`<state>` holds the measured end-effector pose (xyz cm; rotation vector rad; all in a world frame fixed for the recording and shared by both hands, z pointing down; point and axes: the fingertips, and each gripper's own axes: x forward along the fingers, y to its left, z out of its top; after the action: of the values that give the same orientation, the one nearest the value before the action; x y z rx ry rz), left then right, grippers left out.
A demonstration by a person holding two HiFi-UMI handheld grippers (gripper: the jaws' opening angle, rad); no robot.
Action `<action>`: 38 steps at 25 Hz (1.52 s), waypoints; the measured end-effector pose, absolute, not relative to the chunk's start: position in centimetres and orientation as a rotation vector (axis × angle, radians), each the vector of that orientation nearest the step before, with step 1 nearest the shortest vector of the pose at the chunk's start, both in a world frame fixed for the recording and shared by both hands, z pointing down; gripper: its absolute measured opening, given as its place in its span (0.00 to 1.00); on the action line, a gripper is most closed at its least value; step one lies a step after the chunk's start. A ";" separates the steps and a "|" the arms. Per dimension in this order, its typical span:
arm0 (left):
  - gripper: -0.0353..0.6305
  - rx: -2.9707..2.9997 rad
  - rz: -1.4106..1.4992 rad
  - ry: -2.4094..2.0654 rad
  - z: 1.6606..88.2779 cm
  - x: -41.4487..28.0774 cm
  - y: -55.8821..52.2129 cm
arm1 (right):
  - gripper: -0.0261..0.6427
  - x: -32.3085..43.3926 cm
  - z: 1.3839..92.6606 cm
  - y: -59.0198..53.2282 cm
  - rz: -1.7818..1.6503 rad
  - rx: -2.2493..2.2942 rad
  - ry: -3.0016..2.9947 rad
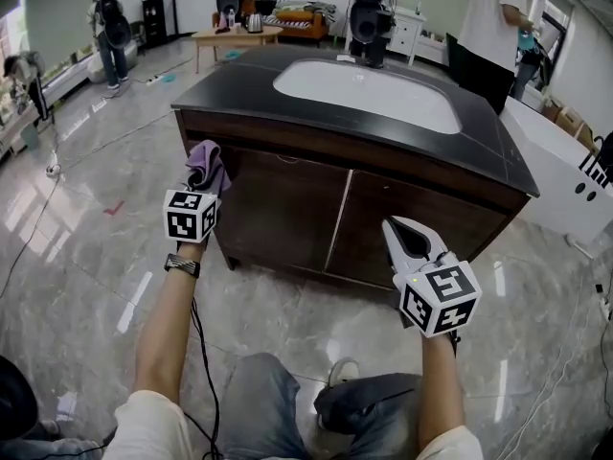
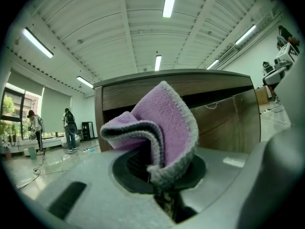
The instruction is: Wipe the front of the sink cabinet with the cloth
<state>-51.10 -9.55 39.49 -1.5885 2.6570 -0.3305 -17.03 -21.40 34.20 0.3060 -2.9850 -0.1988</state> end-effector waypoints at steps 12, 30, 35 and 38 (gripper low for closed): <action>0.13 -1.722 -0.372 2.571 39.3 -44.6 -15.1 | 0.05 -15.2 34.6 -25.8 -0.098 0.498 -2.961; 0.12 -1.769 -0.366 2.538 39.8 -43.6 -16.2 | 0.05 -11.3 36.2 -29.5 -0.080 0.601 -2.889; 0.12 -1.854 -0.368 2.478 39.8 -41.2 -17.7 | 0.05 -9.8 36.4 -30.1 -0.094 0.635 -2.861; 0.12 -1.896 -0.343 2.445 39.8 -40.0 -18.4 | 0.05 -8.9 36.3 -30.4 -0.107 0.658 -2.844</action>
<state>-40.02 -18.39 39.77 -1.8956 2.4449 -0.3427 -8.93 -30.40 36.34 0.6583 -2.8444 -0.1068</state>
